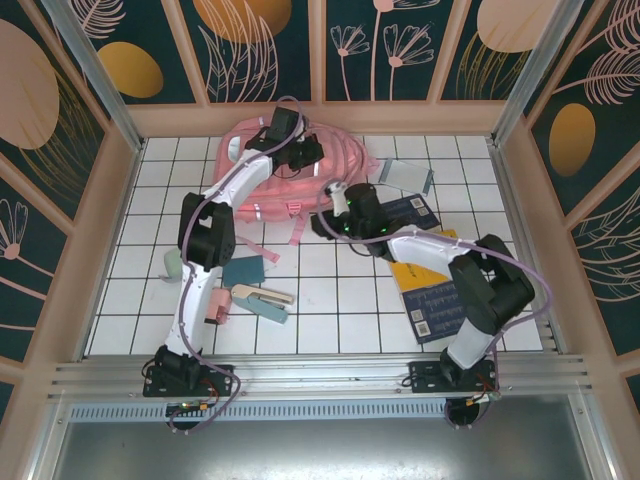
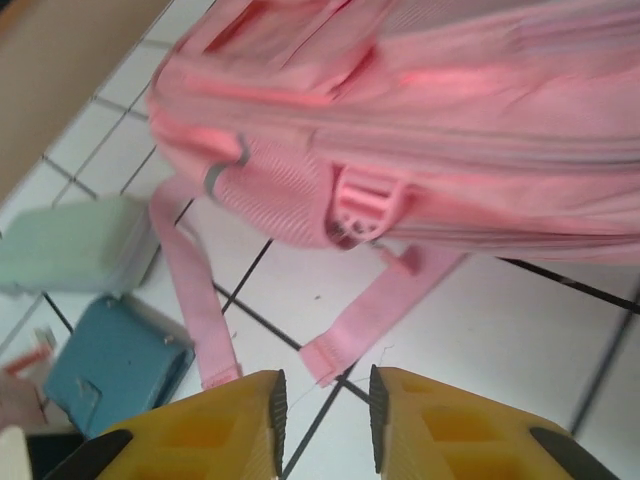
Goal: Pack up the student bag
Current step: Unzip the student bag at the top-center of the table.
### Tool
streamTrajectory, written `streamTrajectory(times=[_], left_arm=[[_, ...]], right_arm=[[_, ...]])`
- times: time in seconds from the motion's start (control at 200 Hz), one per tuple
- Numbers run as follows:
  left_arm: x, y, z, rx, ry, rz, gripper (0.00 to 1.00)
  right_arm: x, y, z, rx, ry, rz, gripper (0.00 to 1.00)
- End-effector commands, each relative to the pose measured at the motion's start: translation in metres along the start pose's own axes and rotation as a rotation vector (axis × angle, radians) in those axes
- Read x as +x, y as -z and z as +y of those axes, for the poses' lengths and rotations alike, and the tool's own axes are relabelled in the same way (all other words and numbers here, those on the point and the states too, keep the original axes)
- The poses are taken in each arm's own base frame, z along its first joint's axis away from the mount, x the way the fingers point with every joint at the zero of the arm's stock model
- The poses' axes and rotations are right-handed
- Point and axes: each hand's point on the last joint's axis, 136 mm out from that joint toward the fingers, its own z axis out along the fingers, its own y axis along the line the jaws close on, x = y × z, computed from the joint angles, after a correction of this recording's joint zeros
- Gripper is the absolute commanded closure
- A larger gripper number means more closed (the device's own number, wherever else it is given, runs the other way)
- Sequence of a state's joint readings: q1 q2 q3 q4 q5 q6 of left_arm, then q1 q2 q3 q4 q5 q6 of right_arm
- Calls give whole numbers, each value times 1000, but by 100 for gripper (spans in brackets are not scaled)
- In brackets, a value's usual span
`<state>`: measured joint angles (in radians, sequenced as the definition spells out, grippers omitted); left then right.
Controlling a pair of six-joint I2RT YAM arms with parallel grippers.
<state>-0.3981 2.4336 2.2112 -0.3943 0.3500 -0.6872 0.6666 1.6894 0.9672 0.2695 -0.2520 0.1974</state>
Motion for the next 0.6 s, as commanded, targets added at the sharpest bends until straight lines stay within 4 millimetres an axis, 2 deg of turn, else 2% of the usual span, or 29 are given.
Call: streamTrajectory(times=[0.0,0.06,0.16,0.23,0.385,0.596], left_arm=[[-34,42,-42,100,-19,-94,100],[-36,49,-45,106,-17,-101,100],[-41,56,-47,114,4,-107,100],[-44,61,-48,122,21,-106,100],[-44,72,-55,133,41,-104,100],[-40,77,-64,178,66,-75,100]], right_arm=[[-22,-5,3,-21,155,-127,68],[-15,-9,9,-63,200,-135,65],[-9,-31,-8,18,192,-93,64],[0,-45,-11,5,181,-52,63],[15,-64,5,-139,82,20,61],[6,-58,-5,-78,-1,-138,53]])
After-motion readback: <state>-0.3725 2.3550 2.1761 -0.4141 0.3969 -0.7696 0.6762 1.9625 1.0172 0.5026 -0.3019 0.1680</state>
